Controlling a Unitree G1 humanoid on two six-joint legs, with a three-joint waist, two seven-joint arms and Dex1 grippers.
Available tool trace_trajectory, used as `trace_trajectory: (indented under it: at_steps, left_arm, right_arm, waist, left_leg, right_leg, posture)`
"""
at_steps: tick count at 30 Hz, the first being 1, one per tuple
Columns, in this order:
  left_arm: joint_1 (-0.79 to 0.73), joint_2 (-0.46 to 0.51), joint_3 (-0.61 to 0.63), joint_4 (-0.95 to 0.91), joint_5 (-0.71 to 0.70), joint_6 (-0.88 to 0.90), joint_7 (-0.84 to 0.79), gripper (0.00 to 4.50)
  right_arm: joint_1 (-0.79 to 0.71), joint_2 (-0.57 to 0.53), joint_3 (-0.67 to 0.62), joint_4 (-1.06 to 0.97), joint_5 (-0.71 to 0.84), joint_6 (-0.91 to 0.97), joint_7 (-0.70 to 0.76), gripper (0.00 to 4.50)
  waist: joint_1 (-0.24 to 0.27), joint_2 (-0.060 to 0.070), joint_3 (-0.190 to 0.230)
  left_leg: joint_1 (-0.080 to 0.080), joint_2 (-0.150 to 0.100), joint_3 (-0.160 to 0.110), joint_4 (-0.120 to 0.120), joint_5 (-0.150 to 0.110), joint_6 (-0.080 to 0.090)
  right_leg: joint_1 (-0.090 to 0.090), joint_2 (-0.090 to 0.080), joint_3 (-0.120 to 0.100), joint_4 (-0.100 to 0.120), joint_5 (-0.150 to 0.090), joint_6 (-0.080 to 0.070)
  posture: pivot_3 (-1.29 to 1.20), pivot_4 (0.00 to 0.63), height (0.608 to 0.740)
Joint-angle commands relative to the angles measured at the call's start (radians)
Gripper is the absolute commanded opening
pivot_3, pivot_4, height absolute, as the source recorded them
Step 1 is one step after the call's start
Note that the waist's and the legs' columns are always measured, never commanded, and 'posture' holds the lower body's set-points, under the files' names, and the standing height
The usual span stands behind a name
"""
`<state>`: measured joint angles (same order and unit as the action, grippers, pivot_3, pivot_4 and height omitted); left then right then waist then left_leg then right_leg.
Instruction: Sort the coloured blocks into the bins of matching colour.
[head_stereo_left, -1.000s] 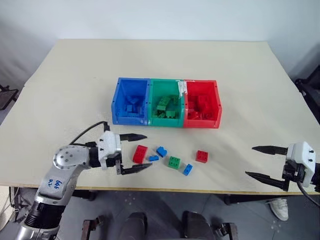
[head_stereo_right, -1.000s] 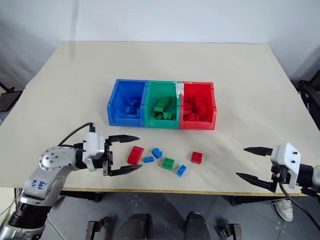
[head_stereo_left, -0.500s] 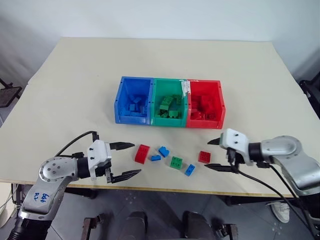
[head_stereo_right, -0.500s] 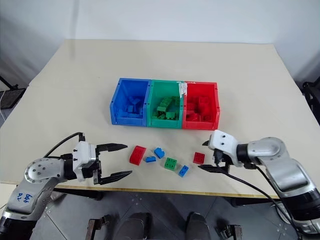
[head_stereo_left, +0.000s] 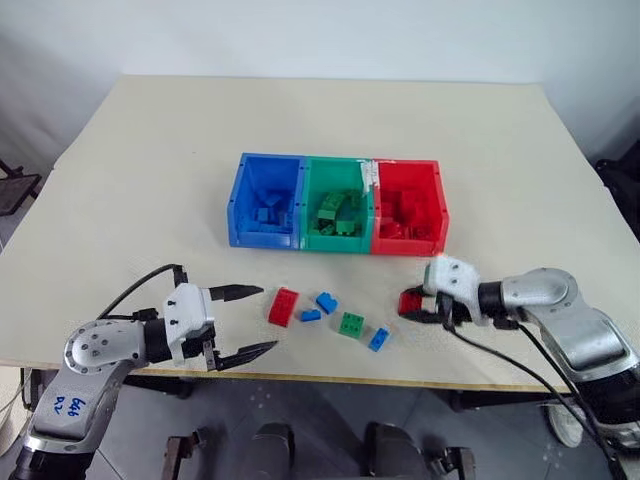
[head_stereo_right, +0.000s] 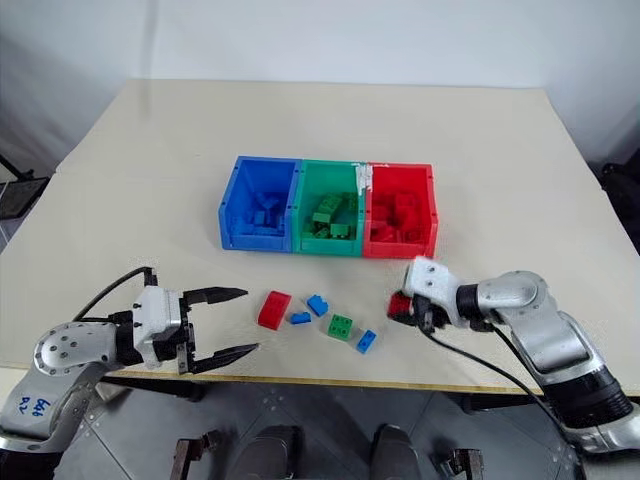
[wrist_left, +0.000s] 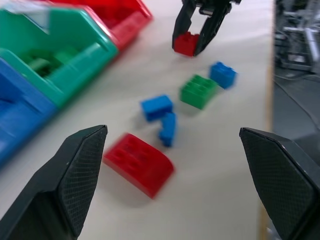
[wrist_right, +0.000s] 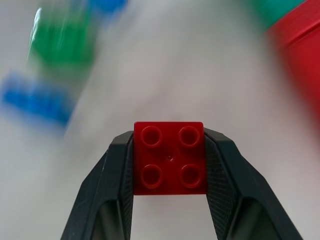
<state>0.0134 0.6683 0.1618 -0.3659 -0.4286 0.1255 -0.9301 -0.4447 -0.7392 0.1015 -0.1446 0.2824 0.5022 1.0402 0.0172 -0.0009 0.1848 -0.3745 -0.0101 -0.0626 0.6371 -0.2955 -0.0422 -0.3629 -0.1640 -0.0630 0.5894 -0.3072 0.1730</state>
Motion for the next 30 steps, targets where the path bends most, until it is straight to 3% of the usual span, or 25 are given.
trace_trajectory:
  at_steps: [1, 6, 11, 16, 20, 25, 30]
  left_arm:
    - [0.004, -0.021, 0.070, 0.011, -0.020, -0.019, 0.051, 4.50]
    - [0.073, -0.018, 0.137, -0.002, -0.051, -0.004, 0.053, 4.50]
    - [0.102, -0.012, 0.153, -0.011, -0.042, -0.004, 0.061, 4.50]
    - [0.108, 0.002, 0.172, -0.011, -0.048, 0.001, 0.053, 4.50]
    - [0.084, 0.013, 0.151, 0.009, -0.056, 0.003, 0.028, 4.50]
    - [-0.019, 0.016, 0.007, 0.060, -0.009, -0.012, -0.045, 4.50]
    - [-0.124, -0.017, -0.097, 0.118, 0.008, -0.020, -0.084, 4.50]
  right_arm:
    - [-0.110, 0.059, -0.089, 0.055, 0.027, -0.001, -0.103, 1.47]
    - [-0.307, 0.174, -0.096, 0.288, -0.091, -0.083, -0.324, 1.47]
    - [-0.394, 0.228, -0.079, 0.464, -0.131, -0.164, -0.353, 1.47]
    - [-0.418, 0.244, -0.109, 0.496, -0.092, -0.253, -0.295, 3.19]
    - [-0.348, 0.196, -0.151, 0.418, -0.016, -0.284, -0.175, 4.47]
    - [-0.055, -0.034, -0.239, 0.183, 0.172, -0.234, 0.185, 4.47]
    - [0.210, -0.194, -0.296, 0.133, 0.144, -0.337, 0.326, 4.47]
  waist:
    - [-0.005, 0.000, 0.000]
    - [-0.019, 0.000, 0.000]
    - [-0.018, 0.000, 0.000]
    - [-0.023, 0.001, 0.000]
    - [-0.019, 0.000, 0.000]
    - [0.012, 0.001, 0.001]
    - [0.002, 0.001, 0.001]
  left_leg:
    - [0.000, 0.000, 0.000, 0.000, 0.000, 0.000]
    - [-0.001, 0.000, 0.001, 0.000, 0.000, 0.000]
    - [-0.004, 0.000, 0.003, -0.001, 0.000, 0.000]
    - [-0.009, 0.001, 0.004, 0.000, 0.000, -0.001]
    - [-0.010, 0.001, 0.004, 0.001, 0.000, 0.000]
    - [-0.014, 0.001, 0.004, 0.009, -0.003, 0.003]
    - [-0.013, 0.001, 0.008, 0.012, -0.004, 0.004]
  right_leg:
    - [0.000, 0.001, 0.000, 0.000, 0.000, 0.000]
    - [-0.002, 0.001, 0.001, 0.001, 0.000, -0.001]
    - [-0.008, 0.001, 0.003, 0.003, 0.000, -0.001]
    - [-0.014, 0.001, 0.003, 0.005, 0.000, -0.001]
    - [-0.014, 0.001, 0.003, 0.004, 0.000, -0.001]
    - [-0.013, 0.001, 0.001, 0.004, 0.000, -0.001]
    - [-0.012, 0.001, 0.003, 0.004, 0.002, 0.002]
  posture:
    - [0.00, 0.150, 0.740]
    - [0.00, 0.150, 0.740]
    - [0.00, 0.150, 0.740]
    - [0.00, 0.150, 0.740]
    - [0.00, 0.150, 0.740]
    - [0.00, 0.150, 0.740]
    - [0.00, 0.150, 0.740]
